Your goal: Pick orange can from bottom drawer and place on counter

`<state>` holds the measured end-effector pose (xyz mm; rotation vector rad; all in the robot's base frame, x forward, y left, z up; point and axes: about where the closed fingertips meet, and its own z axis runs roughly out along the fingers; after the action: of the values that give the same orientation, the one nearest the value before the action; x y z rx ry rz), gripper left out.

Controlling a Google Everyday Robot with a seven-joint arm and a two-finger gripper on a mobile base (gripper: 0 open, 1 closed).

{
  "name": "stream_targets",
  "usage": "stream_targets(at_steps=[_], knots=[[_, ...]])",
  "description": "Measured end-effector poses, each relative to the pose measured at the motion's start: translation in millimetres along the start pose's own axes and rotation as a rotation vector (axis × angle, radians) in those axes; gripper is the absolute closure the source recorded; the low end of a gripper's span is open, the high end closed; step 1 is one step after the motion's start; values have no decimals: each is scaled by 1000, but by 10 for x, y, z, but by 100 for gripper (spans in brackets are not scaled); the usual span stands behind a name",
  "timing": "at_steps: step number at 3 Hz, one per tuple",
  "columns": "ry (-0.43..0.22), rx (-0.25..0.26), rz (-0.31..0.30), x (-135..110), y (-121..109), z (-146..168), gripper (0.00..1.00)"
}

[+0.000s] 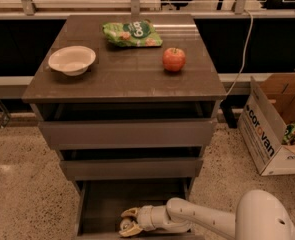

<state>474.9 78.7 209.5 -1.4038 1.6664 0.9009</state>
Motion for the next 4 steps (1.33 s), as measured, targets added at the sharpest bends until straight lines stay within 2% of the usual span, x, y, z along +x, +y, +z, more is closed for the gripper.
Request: stream_targets(at_steps=[1, 2, 3, 4], knots=[[-15, -25, -14, -83, 21, -64, 100], [-44, -26, -46, -348, -2, -234, 100], [-91, -39, -84, -827, -13, -641, 100], [-83, -104, -135, -1375, 68, -1142, 100]])
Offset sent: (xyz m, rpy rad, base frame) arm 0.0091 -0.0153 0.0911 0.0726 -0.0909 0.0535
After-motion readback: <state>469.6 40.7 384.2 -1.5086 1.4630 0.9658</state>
